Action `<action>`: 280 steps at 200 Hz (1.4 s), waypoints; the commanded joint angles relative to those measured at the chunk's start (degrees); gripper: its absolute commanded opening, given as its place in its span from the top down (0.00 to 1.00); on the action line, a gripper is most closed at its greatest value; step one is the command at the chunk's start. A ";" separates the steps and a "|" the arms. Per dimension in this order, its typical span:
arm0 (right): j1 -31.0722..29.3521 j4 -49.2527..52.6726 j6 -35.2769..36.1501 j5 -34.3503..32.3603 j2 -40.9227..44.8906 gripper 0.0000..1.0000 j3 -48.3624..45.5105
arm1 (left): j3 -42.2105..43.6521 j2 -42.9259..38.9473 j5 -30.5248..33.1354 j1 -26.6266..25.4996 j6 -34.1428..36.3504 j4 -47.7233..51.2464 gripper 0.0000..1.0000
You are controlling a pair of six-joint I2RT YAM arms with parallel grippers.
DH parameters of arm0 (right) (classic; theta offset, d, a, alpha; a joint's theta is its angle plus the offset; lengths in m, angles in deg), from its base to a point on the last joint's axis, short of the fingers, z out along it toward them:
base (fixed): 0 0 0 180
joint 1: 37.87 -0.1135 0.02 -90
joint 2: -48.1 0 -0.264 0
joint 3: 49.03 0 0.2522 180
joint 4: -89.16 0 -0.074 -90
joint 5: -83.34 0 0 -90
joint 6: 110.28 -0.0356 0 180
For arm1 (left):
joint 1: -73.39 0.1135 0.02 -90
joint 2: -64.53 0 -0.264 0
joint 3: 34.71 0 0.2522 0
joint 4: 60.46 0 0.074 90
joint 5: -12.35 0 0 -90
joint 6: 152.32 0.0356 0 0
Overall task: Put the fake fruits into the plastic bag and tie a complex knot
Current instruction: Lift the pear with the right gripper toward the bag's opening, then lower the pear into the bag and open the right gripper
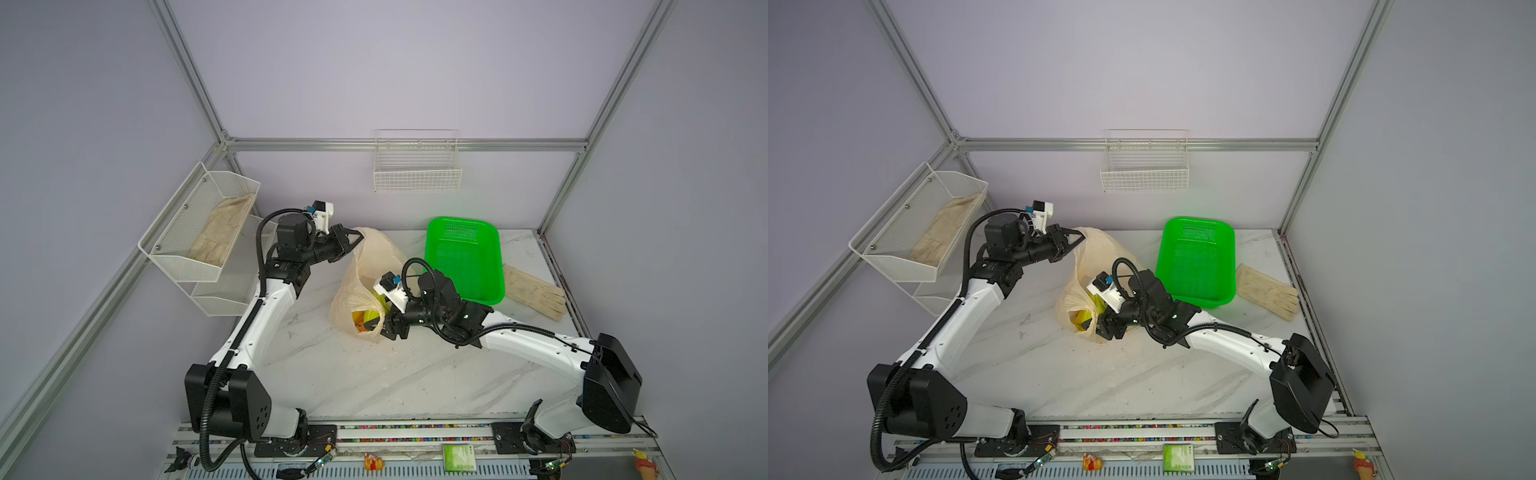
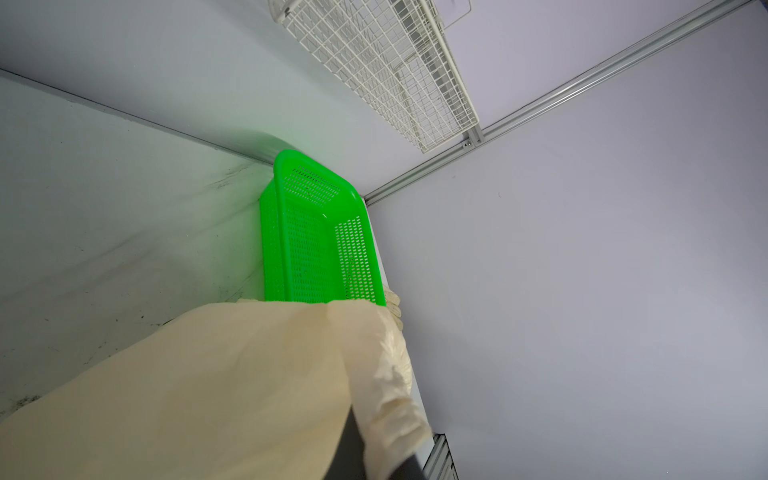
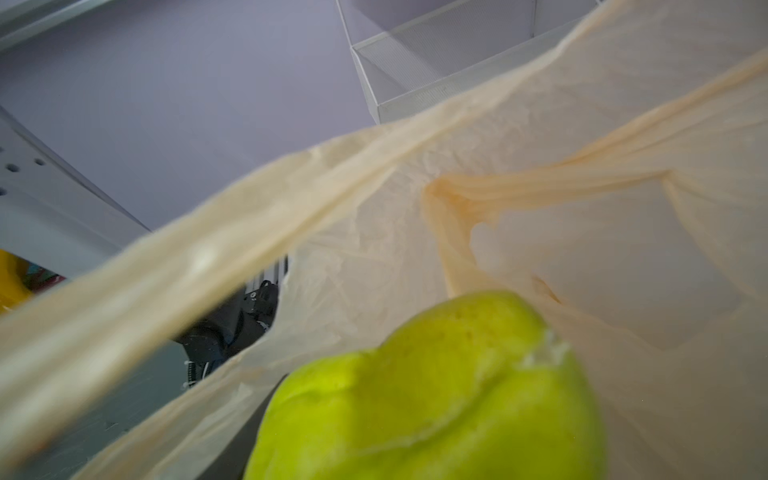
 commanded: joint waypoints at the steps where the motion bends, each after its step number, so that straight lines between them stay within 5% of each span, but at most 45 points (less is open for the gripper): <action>1: 0.30 -3.24 1.96 -4.05 -0.83 0.52 2.89 | -0.22 -0.15 -0.07 -0.31 1.26 -1.03 1.00; 66: -1.86 -14.75 -2.60 -1.08 -10.41 0.52 6.93 | 0.16 -4.09 1.19 -1.36 0.44 1.52 1.00; 143: -1.87 -8.45 -2.17 -35.72 -12.03 0.58 5.74 | 1.63 -8.20 1.63 -1.54 1.05 5.14 1.00; 158: -1.85 -10.72 0.18 -29.79 -10.80 0.57 3.81 | 1.89 -8.27 1.73 -1.67 0.92 5.13 1.00; 187: -1.86 -17.10 0.65 -3.11 -11.73 0.57 2.21 | 1.90 -7.99 2.53 -1.89 0.83 5.12 1.00; 212: -1.93 -22.78 -2.04 7.18 -14.33 0.57 2.16 | 1.90 -7.86 2.81 -1.98 0.61 5.13 1.00; 245: -2.00 -27.83 -4.50 6.95 -19.12 0.56 2.18 | 1.90 -8.27 3.17 -2.37 0.22 5.09 1.00; 280: -2.05 -30.04 -7.07 -3.99 -23.48 0.54 3.09 | 2.16 -9.31 3.60 -2.42 -0.40 5.14 1.00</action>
